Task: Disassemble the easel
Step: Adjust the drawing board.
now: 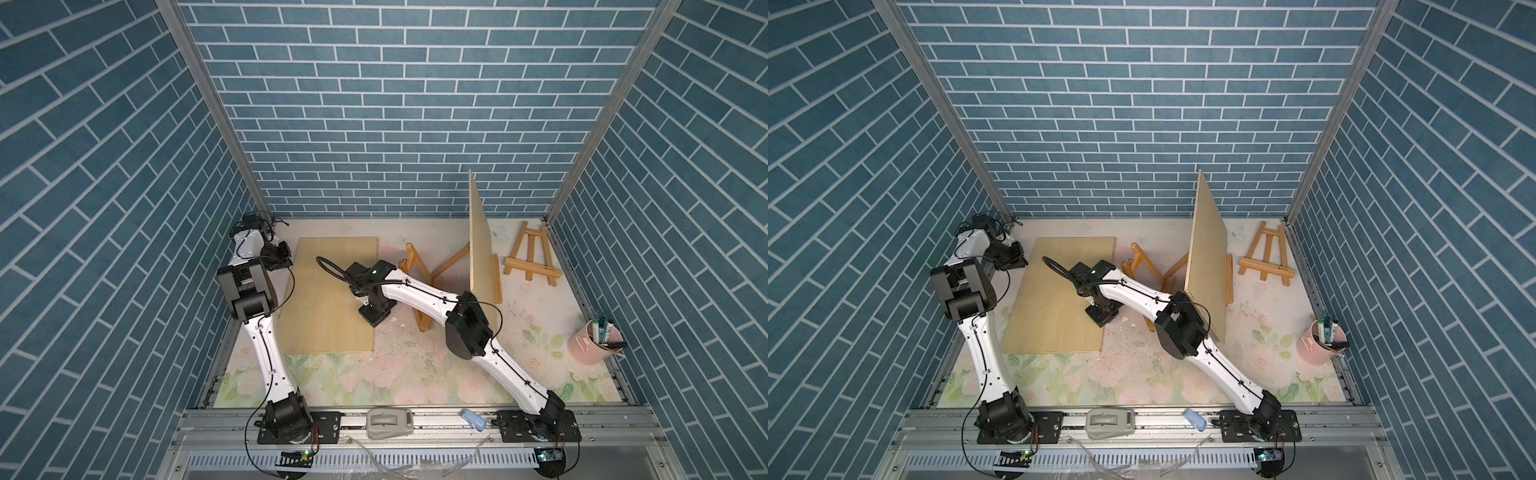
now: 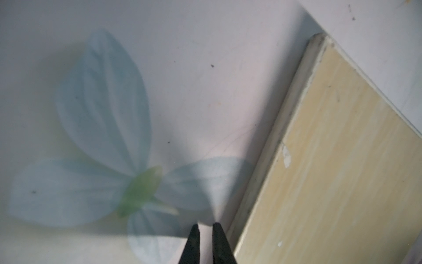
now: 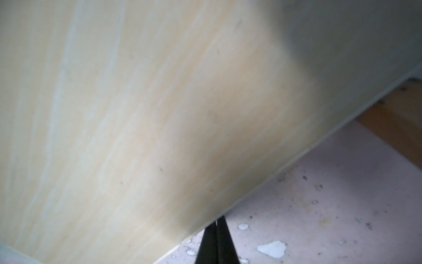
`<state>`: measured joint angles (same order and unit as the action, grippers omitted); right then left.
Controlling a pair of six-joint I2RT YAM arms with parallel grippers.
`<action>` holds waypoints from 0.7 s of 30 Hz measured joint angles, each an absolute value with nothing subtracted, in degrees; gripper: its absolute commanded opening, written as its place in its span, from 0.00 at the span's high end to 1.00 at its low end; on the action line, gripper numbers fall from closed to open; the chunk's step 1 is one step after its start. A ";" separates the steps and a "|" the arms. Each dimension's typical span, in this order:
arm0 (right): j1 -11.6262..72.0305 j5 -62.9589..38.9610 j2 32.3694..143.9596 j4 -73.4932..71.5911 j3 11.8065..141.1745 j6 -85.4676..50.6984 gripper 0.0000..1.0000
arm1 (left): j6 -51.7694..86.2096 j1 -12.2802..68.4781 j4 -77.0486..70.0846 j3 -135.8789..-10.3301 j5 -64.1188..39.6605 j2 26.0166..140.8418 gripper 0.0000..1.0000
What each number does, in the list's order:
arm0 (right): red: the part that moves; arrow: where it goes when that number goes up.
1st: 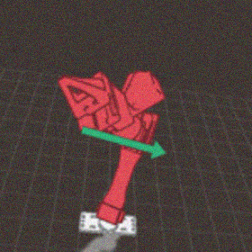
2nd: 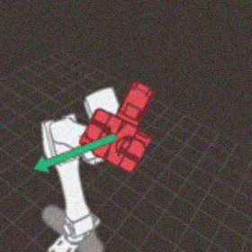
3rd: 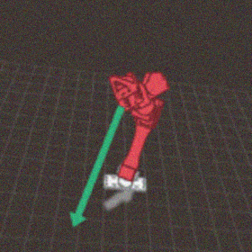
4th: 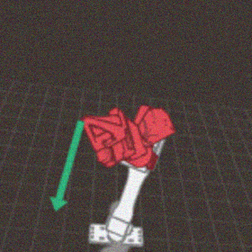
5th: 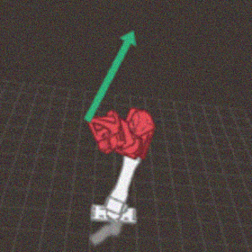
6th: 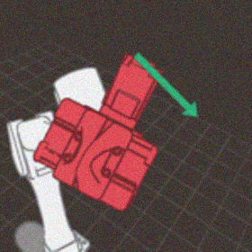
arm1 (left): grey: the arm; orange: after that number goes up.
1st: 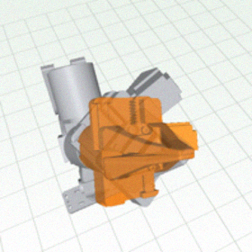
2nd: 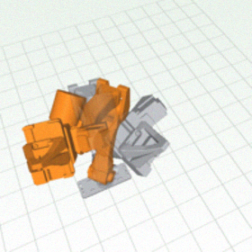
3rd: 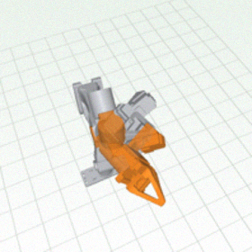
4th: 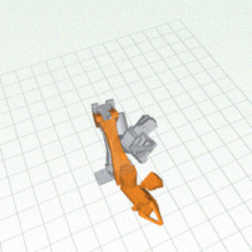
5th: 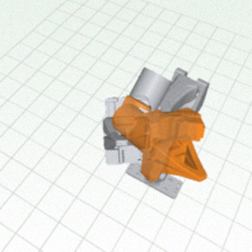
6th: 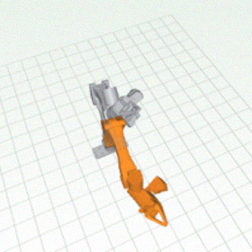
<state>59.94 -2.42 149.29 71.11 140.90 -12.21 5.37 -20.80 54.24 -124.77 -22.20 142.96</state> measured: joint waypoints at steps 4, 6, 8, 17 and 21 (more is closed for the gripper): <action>59.94 -2.37 149.32 71.13 140.90 -12.21 0.97 | 5.37 -20.80 54.26 -124.77 -22.20 142.96 0.85; 59.94 -2.17 149.32 71.18 140.90 -12.23 0.96 | 5.54 -20.82 54.24 -124.77 -22.22 142.96 0.83; 59.92 -1.72 149.32 71.20 140.90 -12.29 0.94 | 5.91 -20.86 54.17 -124.77 -22.31 142.96 0.81; 59.83 1.02 146.93 68.49 135.63 -13.72 0.90 | 7.66 -21.96 52.10 -123.02 -21.82 141.75 0.77; 59.83 2.39 143.81 65.52 130.69 -13.69 0.88 | 8.36 -23.33 51.07 -119.70 -20.99 139.06 0.78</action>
